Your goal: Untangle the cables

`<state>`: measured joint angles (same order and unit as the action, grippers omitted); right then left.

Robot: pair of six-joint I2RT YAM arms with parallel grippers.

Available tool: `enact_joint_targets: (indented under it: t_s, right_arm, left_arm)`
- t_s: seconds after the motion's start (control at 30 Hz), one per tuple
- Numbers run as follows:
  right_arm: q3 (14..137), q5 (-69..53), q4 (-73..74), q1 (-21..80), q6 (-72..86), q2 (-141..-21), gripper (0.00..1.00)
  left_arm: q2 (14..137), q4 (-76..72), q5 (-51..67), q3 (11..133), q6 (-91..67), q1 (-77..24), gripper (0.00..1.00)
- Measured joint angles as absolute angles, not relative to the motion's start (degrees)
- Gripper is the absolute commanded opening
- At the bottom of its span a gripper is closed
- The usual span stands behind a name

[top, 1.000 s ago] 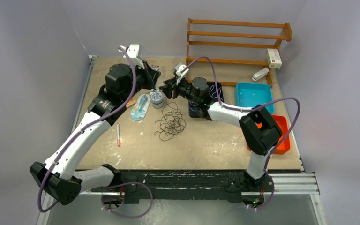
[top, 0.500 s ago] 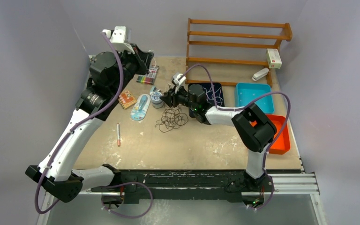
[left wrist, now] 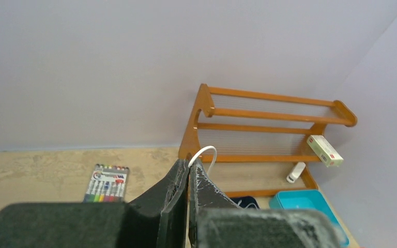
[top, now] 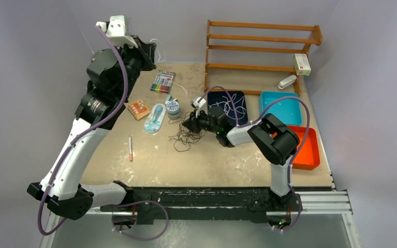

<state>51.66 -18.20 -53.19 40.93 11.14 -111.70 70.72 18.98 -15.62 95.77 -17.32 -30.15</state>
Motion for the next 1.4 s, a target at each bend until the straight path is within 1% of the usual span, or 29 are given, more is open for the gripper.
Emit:
enact_joint_targets:
  t_s: [0.23,0.3,0.37,0.47,0.53,0.57,0.77,1.0,1.2,1.4]
  right_arm:
    - [49.2,-20.3,-55.3,42.4,12.2,-112.2,0.12]
    - [48.3,-20.3,-55.3,42.7,12.3,-111.8,0.19]
    - [47.2,-20.3,-55.3,42.8,12.3,-111.0,0.3]
    - [44.9,-20.5,-55.3,42.8,12.4,-108.7,0.38]
    - [43.4,-20.5,-55.5,42.8,12.2,-106.5,0.46]
    - [42.6,-20.5,-55.7,42.8,12.1,-105.1,0.47]
    - [39.0,-20.0,-57.8,42.8,11.1,-98.5,0.51]
    - [34.4,-18.9,-60.3,42.8,11.2,-98.5,0.54]
    - [31.7,-18.5,-61.5,42.8,11.6,-97.4,0.57]
    - [31.3,-17.5,-59.3,42.8,10.2,-86.5,0.63]
  left_arm:
    - [70.9,19.0,-18.9,98.1,-15.5,-30.2,0.0]
    - [71.0,19.1,-19.7,98.3,-15.2,-30.2,0.0]
    - [71.1,19.2,-20.6,98.4,-14.6,-30.2,0.0]
    - [71.1,19.6,-22.2,98.9,-13.5,-30.2,0.0]
    - [71.1,19.8,-23.0,99.1,-12.7,-30.2,0.0]
    - [71.1,19.9,-23.6,99.2,-12.3,-30.2,0.0]
    - [71.0,20.7,-28.0,99.2,-9.5,-30.2,0.0]
    - [69.8,20.7,-34.3,99.2,-6.1,-30.2,0.0]
    - [68.7,20.7,-36.1,99.2,-4.9,-30.2,0.0]
    - [68.6,20.7,-35.2,99.2,-4.9,-30.2,0.0]
